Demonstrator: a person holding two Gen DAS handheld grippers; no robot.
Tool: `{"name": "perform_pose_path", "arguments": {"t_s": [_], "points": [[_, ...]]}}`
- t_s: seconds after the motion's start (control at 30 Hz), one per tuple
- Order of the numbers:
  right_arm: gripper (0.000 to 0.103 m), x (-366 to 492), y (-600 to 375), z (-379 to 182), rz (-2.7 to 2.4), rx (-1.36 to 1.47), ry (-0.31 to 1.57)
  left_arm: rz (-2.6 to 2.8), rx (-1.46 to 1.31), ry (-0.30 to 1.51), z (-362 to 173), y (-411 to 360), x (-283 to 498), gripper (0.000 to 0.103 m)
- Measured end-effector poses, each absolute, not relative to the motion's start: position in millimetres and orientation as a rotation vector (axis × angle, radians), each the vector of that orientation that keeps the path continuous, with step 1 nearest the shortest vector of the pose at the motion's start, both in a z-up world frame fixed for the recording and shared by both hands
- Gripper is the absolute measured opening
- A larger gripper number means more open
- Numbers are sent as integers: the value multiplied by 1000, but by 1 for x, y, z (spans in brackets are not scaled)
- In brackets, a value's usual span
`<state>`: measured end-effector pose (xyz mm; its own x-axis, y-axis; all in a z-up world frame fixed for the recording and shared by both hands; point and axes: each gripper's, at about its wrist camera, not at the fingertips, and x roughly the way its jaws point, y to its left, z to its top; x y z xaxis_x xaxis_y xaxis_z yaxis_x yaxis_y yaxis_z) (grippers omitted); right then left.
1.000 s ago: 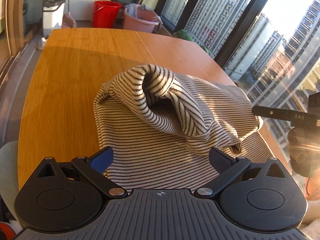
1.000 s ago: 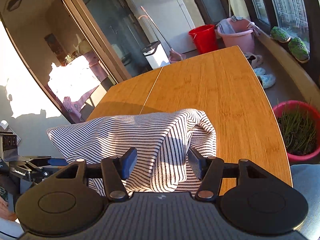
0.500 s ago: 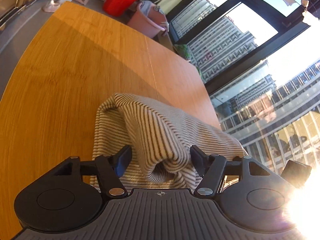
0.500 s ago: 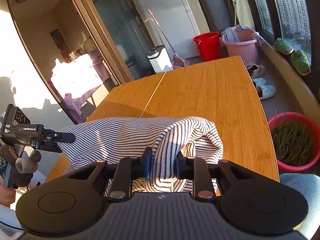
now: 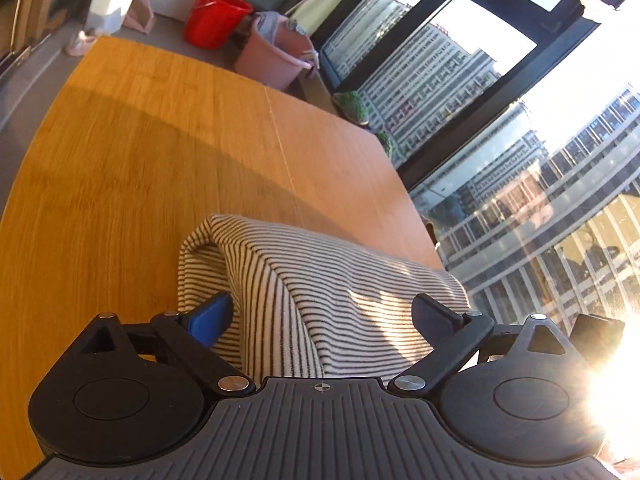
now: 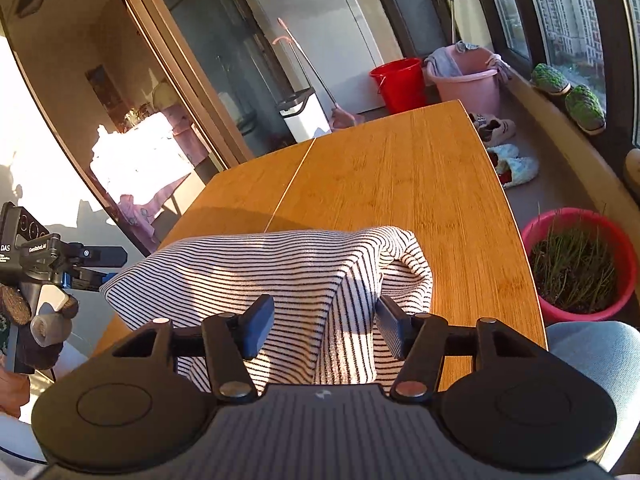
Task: Fold clothes
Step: 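Fold the sweater over with the right tool while the left tool grips the hem, then open both tools and press the folded sweater flat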
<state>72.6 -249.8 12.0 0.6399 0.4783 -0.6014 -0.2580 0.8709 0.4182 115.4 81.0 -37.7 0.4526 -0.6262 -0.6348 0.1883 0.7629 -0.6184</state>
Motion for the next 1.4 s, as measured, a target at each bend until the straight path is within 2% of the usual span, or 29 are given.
{"name": "perform_pose_path", "arguments": {"t_s": [0.03, 0.13, 0.2, 0.37, 0.43, 0.5, 0.73, 0.8, 0.93, 1.07, 1.17, 1.23, 1.33, 1.4], "points": [[52, 79, -246, 4, 421, 307, 788, -541, -522, 998, -47, 79, 120, 80], [46, 101, -233, -4, 419, 283, 784, -547, -540, 993, -58, 80, 132, 73], [45, 120, -225, -5, 416, 263, 771, -530, -532, 971, -56, 86, 143, 65], [44, 177, -210, -7, 412, 270, 763, -449, -546, 921, -52, 107, 175, 55], [33, 188, -205, 0, 405, 270, 755, -431, -556, 904, -49, 115, 181, 45], [22, 188, -200, 15, 423, 250, 718, -435, -545, 869, -37, 117, 176, 42], [21, 128, -212, 67, 533, 228, 598, -518, -476, 777, 6, 109, 120, 41], [22, 116, -218, 58, 531, 237, 622, -524, -456, 790, 4, 100, 112, 42], [24, 114, -221, 16, 484, 258, 729, -483, -440, 886, -34, 94, 107, 44], [33, 107, -217, 1, 431, 185, 714, -446, -399, 890, -42, 96, 106, 50], [41, 101, -224, 15, 393, 147, 665, -391, -331, 823, -19, 106, 103, 61], [47, 98, -229, 26, 370, 137, 628, -361, -297, 755, -2, 112, 98, 80], [47, 95, -228, 42, 377, 150, 573, -421, -286, 671, 22, 101, 92, 95], [48, 96, -218, 47, 443, 169, 551, -491, -286, 653, 28, 80, 92, 97]]}}
